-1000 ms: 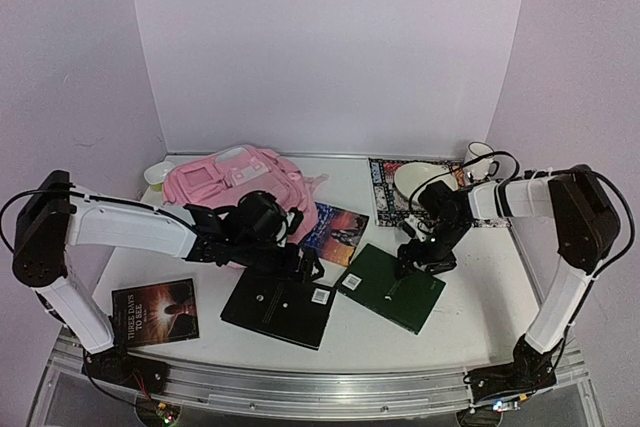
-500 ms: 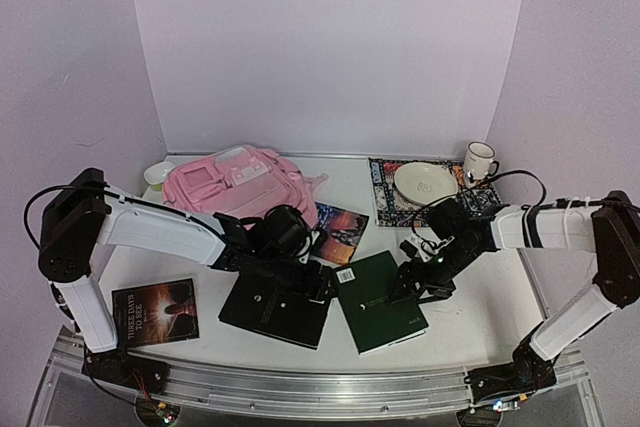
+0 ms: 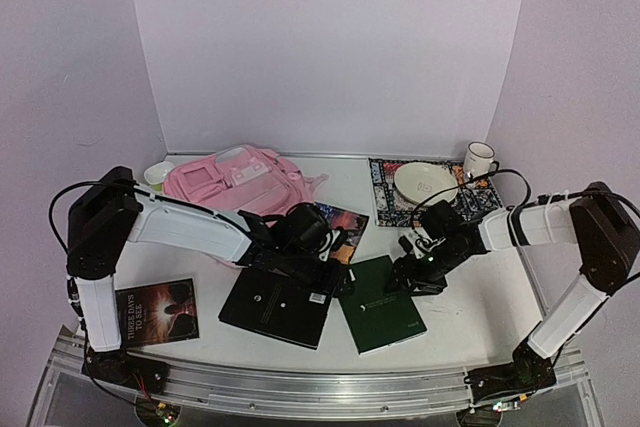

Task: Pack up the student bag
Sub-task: Pick up the book from the center of the board.

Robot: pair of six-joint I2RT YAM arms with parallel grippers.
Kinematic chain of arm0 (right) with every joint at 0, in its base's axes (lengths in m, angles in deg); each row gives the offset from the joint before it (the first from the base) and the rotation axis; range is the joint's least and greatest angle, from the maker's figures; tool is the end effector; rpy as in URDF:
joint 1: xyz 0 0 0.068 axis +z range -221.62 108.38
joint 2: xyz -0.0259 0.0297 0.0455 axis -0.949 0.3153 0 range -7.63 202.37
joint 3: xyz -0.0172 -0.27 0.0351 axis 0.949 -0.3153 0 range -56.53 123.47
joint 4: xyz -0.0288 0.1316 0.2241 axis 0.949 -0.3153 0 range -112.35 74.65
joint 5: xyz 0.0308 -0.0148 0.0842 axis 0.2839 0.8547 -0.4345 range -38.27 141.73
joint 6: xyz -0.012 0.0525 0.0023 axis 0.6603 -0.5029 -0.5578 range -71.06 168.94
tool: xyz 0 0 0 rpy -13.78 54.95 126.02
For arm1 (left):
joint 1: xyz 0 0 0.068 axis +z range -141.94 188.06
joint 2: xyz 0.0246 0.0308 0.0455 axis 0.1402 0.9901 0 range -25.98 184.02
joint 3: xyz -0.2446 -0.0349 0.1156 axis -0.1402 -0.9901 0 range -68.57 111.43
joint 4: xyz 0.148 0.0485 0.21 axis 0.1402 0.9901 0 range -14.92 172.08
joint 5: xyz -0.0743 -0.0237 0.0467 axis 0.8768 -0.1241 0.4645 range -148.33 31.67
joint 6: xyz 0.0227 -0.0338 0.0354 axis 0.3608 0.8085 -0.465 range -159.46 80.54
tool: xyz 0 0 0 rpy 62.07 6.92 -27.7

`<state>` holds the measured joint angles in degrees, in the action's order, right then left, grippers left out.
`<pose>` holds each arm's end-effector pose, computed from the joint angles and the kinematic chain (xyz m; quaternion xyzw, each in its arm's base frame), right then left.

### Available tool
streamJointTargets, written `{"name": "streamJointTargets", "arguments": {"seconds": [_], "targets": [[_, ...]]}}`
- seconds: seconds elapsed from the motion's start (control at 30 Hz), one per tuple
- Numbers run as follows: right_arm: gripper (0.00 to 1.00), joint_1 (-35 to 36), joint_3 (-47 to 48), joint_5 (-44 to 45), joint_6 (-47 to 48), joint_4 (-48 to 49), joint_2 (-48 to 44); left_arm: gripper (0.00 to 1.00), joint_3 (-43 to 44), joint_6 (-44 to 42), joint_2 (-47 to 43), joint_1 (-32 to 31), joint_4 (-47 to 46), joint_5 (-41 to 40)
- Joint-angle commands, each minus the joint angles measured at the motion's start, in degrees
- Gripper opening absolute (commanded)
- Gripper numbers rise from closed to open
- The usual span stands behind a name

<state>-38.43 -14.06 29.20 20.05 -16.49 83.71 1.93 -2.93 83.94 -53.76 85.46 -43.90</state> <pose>0.2447 0.1764 0.1505 -0.1013 0.9185 0.3302 0.1926 0.1845 -0.3632 0.1696 0.2460 0.8996 -0.3351 0.1337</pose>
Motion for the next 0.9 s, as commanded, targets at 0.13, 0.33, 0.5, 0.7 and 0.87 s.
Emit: {"name": "streamJointTargets", "arguments": {"seconds": [0.13,0.33,0.5,0.7,0.87], "targets": [[0.62,0.30,-1.58,-10.96,-2.27,3.91,-3.05,0.56,3.91,-1.10,4.58,-0.23,-1.24,2.66],[0.52,0.30,-0.74,-14.39,-4.29,4.30,-9.16,0.52,3.91,-0.60,6.11,-0.40,-1.94,3.34],[0.41,0.30,-0.61,-14.78,-5.17,4.41,-10.84,0.50,3.34,-0.24,5.10,-0.42,-2.76,2.49],[0.16,0.30,-1.49,-14.81,-6.08,5.37,-8.28,0.50,1.50,0.69,2.44,-0.40,-3.70,-0.17],[0.00,0.30,-1.82,-14.69,-6.64,5.56,-9.70,0.53,-1.85,2.09,-2.06,-0.33,-5.02,-4.73]]}}
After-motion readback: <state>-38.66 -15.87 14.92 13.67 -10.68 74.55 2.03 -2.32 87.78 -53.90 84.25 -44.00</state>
